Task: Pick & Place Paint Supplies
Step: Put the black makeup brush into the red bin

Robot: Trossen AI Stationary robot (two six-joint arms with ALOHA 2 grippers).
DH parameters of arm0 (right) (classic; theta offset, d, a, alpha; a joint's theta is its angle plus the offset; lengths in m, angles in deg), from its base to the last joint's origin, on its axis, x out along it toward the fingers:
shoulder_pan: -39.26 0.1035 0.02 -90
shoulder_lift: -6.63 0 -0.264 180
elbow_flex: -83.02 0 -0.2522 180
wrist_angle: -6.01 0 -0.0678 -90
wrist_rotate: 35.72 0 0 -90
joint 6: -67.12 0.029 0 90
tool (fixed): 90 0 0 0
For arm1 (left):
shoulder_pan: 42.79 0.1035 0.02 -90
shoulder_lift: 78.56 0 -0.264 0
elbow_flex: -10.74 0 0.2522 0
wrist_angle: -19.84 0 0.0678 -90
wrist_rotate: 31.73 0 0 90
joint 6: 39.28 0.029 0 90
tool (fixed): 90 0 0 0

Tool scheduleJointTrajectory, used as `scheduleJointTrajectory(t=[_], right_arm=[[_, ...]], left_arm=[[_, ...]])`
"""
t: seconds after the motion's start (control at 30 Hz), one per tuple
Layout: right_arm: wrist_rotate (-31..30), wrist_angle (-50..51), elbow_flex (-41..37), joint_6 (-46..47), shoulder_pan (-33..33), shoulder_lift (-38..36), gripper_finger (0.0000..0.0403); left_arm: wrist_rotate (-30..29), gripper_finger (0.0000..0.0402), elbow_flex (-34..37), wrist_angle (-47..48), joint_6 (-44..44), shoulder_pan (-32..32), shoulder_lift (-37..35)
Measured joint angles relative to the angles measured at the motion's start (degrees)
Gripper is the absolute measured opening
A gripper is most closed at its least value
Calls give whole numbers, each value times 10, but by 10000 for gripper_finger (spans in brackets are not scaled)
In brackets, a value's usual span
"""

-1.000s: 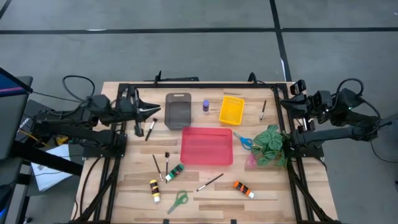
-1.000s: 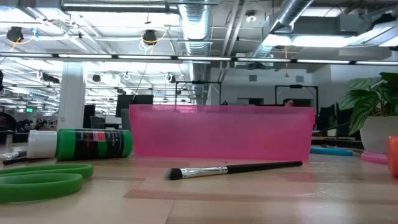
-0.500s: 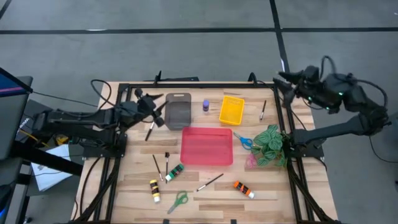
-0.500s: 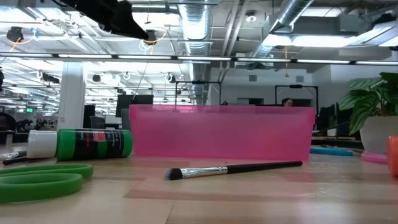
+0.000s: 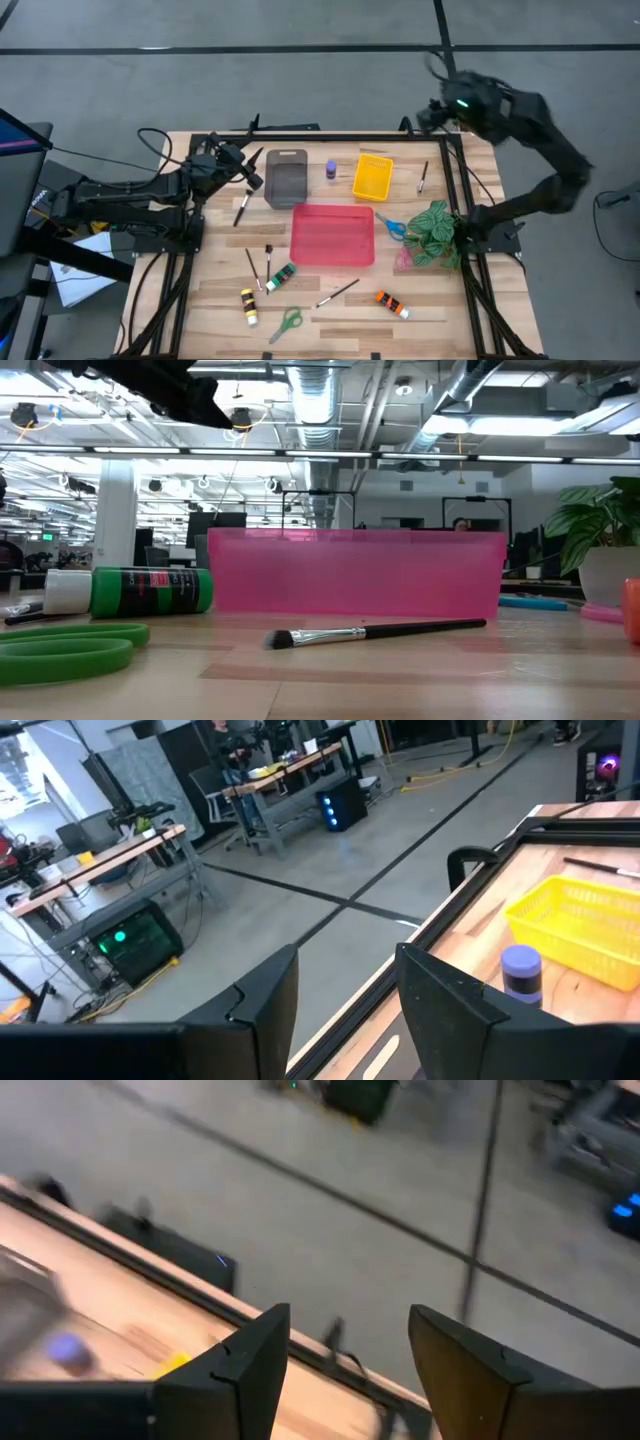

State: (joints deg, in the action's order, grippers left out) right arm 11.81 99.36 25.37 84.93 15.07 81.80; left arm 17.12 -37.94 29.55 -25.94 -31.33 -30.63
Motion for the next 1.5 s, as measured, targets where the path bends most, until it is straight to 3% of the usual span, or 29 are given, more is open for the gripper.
scheduleJointTrajectory(t=[0.17, 0.37, 0.6, 0.93, 1.17, 1.5], right_arm=[[25, 105, 59, 28, -100, 114, 192], [150, 102, -30, 49, -162, 160, 190], [162, 39, -233, 124, -123, 109, 189], [187, -174, -497, 308, -26, 23, 189], [185, -190, -570, 409, 8, 43, 189], [186, -179, -573, 434, -14, 97, 179]], left_arm=[[1, 153, 0, 6, -29, 0, 2], [5, 144, 0, 77, -101, 0, 2], [5, 132, 1, 143, -149, 0, 2], [5, 118, 1, 153, -158, 0, 2], [5, 118, 1, 157, -158, 26, 2], [5, 116, 1, 156, -158, 41, 2]])
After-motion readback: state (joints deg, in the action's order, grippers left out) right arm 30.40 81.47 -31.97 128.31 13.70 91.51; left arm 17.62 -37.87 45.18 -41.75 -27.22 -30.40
